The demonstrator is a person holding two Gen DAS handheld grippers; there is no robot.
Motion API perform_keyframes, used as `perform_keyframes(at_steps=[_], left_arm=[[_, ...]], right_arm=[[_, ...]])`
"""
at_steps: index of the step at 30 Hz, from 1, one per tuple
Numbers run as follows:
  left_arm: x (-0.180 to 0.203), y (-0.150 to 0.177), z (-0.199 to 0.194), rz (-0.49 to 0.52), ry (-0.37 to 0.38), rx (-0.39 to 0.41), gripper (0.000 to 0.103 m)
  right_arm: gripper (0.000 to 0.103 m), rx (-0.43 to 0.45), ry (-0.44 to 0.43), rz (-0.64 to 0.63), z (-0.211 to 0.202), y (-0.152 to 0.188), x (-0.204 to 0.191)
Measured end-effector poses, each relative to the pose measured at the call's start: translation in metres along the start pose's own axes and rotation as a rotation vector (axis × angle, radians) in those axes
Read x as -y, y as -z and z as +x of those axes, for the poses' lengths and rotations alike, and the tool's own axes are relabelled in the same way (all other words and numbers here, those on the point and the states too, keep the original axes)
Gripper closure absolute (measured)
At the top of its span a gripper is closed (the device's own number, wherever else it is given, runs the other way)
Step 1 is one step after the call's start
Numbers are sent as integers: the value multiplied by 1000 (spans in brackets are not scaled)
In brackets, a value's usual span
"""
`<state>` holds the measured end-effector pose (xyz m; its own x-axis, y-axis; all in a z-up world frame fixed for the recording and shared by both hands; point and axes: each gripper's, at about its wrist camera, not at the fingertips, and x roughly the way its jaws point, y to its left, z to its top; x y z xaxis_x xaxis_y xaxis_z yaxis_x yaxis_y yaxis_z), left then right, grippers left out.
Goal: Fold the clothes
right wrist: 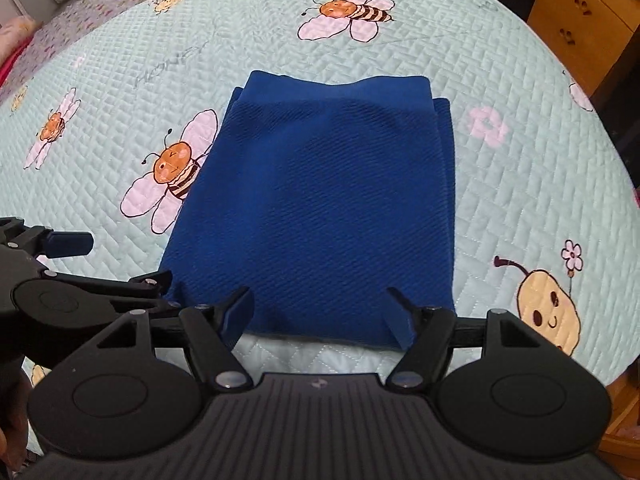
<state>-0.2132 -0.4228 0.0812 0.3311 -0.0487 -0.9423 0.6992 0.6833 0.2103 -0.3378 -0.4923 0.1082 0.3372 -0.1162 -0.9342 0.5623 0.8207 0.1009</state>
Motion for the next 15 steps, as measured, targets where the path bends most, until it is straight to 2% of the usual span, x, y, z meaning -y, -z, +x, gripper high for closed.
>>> perform_keyframes(at_steps=[15], left_arm=[[9, 1, 0, 3, -1, -8, 26]], right_arm=[[32, -24, 3, 11, 5, 3, 7]])
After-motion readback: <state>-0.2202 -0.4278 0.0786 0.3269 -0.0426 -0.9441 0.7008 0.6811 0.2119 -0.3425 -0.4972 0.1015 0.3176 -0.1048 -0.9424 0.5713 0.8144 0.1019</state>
